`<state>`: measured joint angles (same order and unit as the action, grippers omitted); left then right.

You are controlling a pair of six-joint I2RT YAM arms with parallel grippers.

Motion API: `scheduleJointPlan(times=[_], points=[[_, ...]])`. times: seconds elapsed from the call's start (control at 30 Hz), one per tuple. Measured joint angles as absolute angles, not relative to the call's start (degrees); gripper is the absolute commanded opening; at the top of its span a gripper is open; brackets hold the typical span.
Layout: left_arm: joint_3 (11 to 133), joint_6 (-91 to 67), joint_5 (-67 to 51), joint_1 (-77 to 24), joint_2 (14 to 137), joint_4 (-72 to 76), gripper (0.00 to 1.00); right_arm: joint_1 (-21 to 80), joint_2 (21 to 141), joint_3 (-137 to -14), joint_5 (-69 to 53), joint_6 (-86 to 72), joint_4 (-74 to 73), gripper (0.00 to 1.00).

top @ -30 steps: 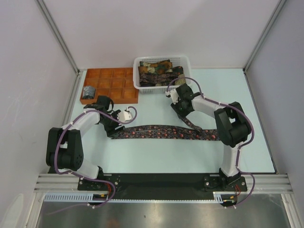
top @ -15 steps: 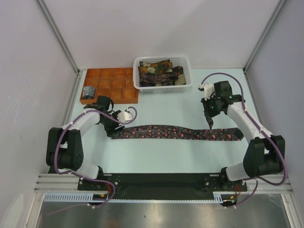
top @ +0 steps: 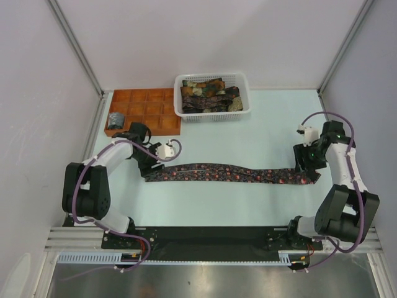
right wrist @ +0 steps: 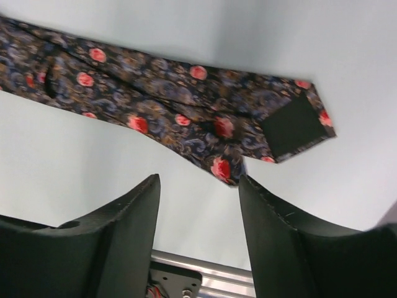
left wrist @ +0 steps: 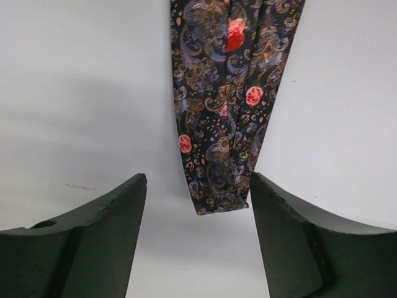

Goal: Roll the ties
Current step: Flatten out the tie at the center of the board.

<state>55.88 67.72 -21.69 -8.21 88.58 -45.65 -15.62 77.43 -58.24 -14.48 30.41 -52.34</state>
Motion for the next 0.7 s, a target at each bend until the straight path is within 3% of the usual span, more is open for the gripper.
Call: scheduleJointPlan(times=[0.17,0.5,0.57,0.7], points=[[55.92,68.62,-21.80,-10.37,90.19,-46.48,0.73,-20.78,79.83,-58.35,-14.44,33.61,-51.55,0.61],[57.58,69.52,-21.19,-12.25,94.17,-46.63,0.70,-22.74,96.71,-63.35,-12.12,33.56,-46.26,0.61],[57.58,69.95,-20.91,-12.47,94.61,-46.63,0.64,-22.61,99.07,-64.66,-11.33,33.17,-45.47,0.57],[57.54,70.78,-19.55,-12.53,94.96,-46.61,0.38,-22.20,101.89,-65.39,-9.93,32.99,-44.66,0.47]])
